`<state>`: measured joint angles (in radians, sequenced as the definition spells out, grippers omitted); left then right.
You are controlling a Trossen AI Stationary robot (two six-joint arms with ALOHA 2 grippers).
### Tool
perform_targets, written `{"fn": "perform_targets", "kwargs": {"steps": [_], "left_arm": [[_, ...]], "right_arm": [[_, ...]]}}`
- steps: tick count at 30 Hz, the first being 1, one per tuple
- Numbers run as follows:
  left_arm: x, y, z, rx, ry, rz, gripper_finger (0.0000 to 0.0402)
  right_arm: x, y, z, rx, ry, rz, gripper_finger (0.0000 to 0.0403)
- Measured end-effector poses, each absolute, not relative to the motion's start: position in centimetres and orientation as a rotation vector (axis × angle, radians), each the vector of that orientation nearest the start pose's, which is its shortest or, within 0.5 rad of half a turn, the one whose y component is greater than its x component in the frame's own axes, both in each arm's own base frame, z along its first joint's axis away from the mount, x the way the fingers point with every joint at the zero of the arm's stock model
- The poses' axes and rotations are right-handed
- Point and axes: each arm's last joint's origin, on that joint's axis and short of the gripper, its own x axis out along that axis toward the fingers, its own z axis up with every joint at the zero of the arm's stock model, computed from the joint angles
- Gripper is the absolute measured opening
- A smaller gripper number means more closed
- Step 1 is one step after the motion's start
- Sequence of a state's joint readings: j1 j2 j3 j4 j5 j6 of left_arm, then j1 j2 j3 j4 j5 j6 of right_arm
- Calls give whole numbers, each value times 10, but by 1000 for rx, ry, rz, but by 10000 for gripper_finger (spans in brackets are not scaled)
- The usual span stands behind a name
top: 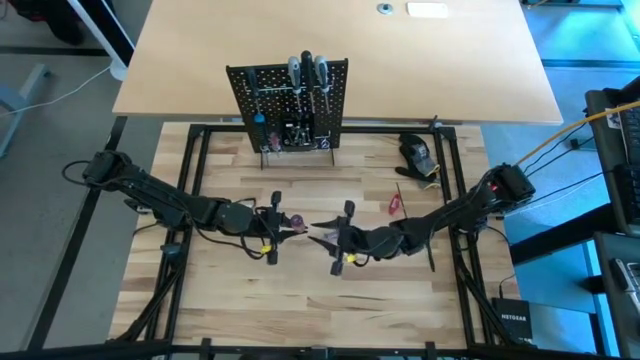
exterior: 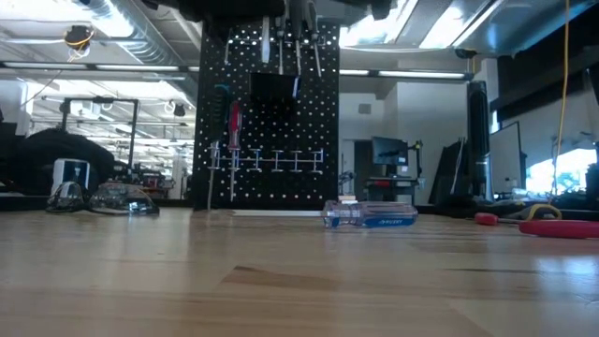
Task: Hang tools onto peg board
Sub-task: Hang the red and transparent screwdriver on the peg board
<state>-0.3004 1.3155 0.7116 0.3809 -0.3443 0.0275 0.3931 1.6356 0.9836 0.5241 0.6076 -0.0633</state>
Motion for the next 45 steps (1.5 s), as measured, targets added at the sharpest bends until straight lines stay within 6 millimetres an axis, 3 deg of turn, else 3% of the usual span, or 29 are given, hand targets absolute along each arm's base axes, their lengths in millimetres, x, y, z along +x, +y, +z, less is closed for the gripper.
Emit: {"fn": "perform_targets", "kwargs": {"steps": [8,23,27,34,40,45], "left_arm": [[272,-74,249,101,208,40,17],[272,-74,249,98,201,43,17],[272,-74,249,97,200,42,17],[272,-74,249,101,204,41,17],[272,-74,249,88,204,30,30],[271,-73,250,74,209,34,69]], "right_arm": [[350,104,256,-78,53,-161,143],[365,107,246,-110,1,-82,141],[366,107,250,-139,-11,-88,116],[366,106,250,-161,-10,-94,18],[366,106,250,-186,-11,-113,30],[362,105,257,-228,-10,-139,14]]}}
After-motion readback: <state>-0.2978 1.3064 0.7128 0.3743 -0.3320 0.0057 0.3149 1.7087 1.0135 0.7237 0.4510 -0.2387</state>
